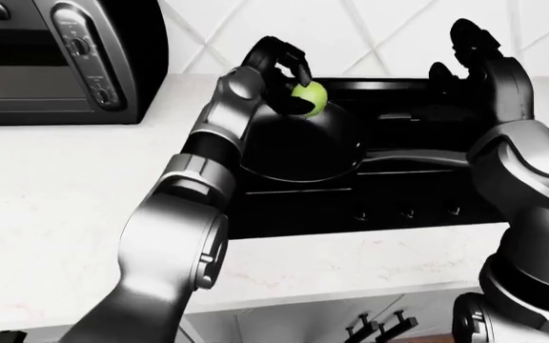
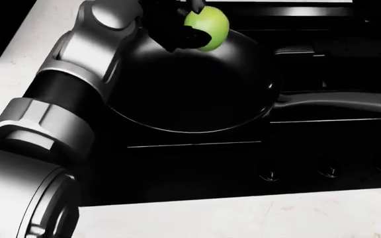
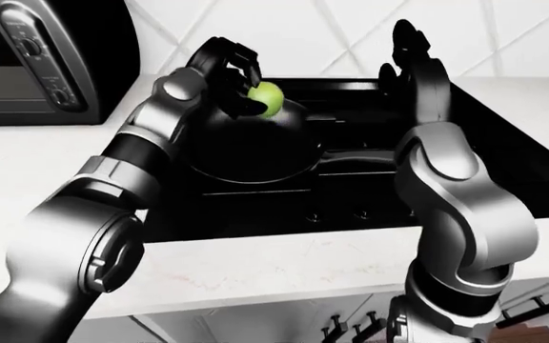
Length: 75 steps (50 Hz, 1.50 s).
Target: Pick the lime from the pan and place it in the bowl.
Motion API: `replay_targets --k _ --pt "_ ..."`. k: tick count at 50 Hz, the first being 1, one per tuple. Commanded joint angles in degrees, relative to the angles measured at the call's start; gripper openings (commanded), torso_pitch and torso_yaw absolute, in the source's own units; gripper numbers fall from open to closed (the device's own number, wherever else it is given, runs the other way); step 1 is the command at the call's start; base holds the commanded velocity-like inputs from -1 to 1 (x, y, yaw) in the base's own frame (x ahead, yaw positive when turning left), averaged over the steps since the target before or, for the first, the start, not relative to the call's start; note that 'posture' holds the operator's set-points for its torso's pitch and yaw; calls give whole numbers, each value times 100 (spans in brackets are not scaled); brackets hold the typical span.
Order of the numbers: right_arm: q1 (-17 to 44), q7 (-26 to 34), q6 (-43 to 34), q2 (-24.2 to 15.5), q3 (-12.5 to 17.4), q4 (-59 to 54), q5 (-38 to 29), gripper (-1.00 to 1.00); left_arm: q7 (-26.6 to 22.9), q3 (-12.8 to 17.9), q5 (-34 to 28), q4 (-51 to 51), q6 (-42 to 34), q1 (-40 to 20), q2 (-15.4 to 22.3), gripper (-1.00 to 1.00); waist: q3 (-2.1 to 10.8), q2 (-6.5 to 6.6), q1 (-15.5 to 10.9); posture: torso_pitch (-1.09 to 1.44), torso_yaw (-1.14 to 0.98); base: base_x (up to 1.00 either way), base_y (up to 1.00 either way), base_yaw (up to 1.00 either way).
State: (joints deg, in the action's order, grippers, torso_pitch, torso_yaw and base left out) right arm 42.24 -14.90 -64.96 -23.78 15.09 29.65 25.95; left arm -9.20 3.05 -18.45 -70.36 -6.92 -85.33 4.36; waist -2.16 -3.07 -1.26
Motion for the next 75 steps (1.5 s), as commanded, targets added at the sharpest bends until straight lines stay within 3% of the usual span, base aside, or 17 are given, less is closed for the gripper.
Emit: replay_targets --k 1,20,21,24,26,30,32,35,48,51,52,60,64,66,67,69,75 --pt "216 -2 -32 -82 100 135 -95 100 4 14 126 320 97 -300 61 -78 172 -21 -5 0 0 0 0 0" --pt "282 69 -208 -79 344 179 -10 100 -123 24 700 667 -299 -594 150 -71 144 -18 -14 0 0 0 0 0" --pt "283 59 -207 -81 338 173 1 100 -118 26 715 672 -310 -613 158 -70 246 12 -12 0 0 0 -20 0" --pt "279 48 -195 -86 314 174 25 100 -95 13 735 660 -293 -606 157 -70 252 233 56 0 0 0 -21 0" --pt "270 36 -210 -91 307 194 38 100 -99 24 769 671 -303 -609 152 -71 304 253 76 0 0 0 -21 0" --pt "266 20 -222 -91 271 211 42 100 -80 -5 769 679 -295 -591 155 -69 222 -25 36 0 0 0 -21 0" --pt "267 17 -230 -83 268 227 50 100 -63 -5 771 648 -275 -587 155 -69 331 -254 -31 0 0 0 -21 0" --pt "253 24 -207 -89 263 219 42 100 -53 -11 768 617 -247 -565 151 -69 201 -302 20 0 0 0 -21 0" --pt "237 56 -149 -65 210 169 -17 100 8 -3 768 539 -207 -579 134 -69 207 215 -40 0 0 0 -16 0" --pt "244 57 -165 -57 216 176 -18 100 8 1 773 543 -212 -584 129 -69 279 543 -25 0 0 0 -11 0" --pt "251 56 -173 -56 215 179 -19 100 16 -2 768 548 -213 -590 132 -70 254 448 -26 0 0 0 -11 0" --pt "261 64 -182 -48 213 175 -39 100 35 6 768 500 -179 -587 135 -67 279 252 74 0 0 0 -11 0" --pt "259 69 -188 -40 213 188 -41 100 39 7 771 506 -195 -596 131 -67 198 -143 11 0 0 0 -11 0" --pt "251 70 -179 -39 215 187 -50 100 44 3 765 498 -178 -587 135 -68 343 -456 -40 0 0 0 -11 0" --pt "250 72 -178 -39 212 192 -52 100 43 3 765 497 -179 -587 133 -68 208 -211 29 0 0 0 -12 0" --pt "250 73 -180 -37 209 191 -55 100 53 4 763 497 -172 -579 131 -65 183 -273 4 0 0 0 -12 0" --pt "268 74 -217 -25 206 216 -59 100 59 10 766 484 -176 -596 135 -65 128 8 -24 0 0 0 -11 0"
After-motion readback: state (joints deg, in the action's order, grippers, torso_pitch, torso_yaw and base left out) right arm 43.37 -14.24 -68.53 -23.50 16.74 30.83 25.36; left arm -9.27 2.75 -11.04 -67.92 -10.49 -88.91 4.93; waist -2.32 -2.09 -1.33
